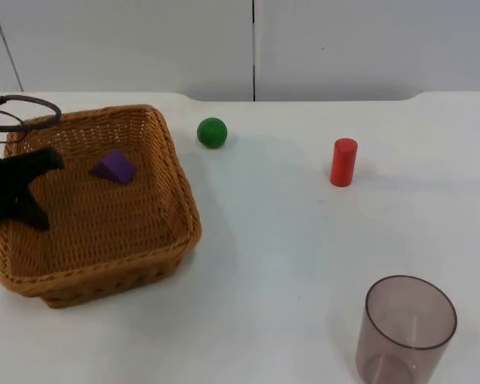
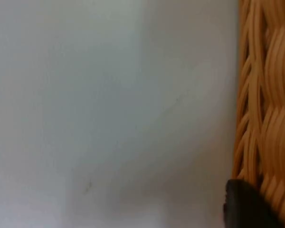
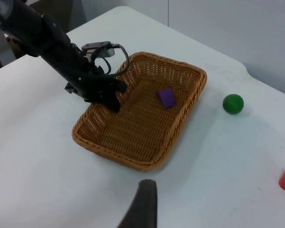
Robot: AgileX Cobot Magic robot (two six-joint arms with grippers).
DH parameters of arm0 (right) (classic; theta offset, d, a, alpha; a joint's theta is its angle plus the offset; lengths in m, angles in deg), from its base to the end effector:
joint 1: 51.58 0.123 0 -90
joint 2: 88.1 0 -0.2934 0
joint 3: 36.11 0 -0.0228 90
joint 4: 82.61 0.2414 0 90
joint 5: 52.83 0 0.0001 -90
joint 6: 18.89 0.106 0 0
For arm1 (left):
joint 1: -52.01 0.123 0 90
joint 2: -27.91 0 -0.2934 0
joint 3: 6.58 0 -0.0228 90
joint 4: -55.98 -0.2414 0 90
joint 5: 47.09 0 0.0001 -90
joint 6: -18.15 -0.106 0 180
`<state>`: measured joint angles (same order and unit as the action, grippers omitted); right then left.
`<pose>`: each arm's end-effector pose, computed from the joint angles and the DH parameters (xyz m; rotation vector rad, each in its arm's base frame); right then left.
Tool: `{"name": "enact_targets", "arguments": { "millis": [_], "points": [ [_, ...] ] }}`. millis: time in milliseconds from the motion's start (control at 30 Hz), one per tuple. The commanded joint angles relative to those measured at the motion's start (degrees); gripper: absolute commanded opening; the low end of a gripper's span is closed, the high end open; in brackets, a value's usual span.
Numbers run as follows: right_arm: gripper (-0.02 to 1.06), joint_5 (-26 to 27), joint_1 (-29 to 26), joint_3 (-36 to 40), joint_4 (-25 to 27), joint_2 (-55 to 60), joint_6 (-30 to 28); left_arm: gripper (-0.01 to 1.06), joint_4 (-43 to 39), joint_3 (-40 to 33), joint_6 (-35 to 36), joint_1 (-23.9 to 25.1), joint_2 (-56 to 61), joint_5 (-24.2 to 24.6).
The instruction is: Pick up the basket with the left hand and place the triangular block into the basket with the right hand.
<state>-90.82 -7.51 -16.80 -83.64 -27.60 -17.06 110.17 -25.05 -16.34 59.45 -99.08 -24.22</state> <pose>0.1322 0.1263 0.3940 -0.7604 1.9468 0.4727 0.3689 0.0144 0.0773 -0.5171 2.7228 -0.4904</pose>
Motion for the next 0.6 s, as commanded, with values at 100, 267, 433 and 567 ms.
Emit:
{"name": "enact_targets", "arguments": {
  "millis": [100, 267, 433, 567],
  "points": [
    [0.78, 0.0, -0.14, 0.09, -0.27, -0.32, 0.13, 0.76, -1.1, 0.31, -0.16, 0.0, 0.51, 1.86],
    [0.78, 0.12, -0.14, 0.09, -1.45, -0.32, 0.13, 1.05, -7.51, 0.31, -0.04, 0.0, 5.4, 3.17],
    [0.78, 0.23, -0.14, 0.09, -4.99, -0.32, 0.13, 1.05, -13.04, 0.31, 0.5, 0.0, 17.17, 5.66],
    [0.78, 1.2, -0.14, 0.09, -6.79, -0.59, 0.13, 1.05, -15.09, 0.04, 0.5, 0.0, 28.65, 11.72]
  ]
}}
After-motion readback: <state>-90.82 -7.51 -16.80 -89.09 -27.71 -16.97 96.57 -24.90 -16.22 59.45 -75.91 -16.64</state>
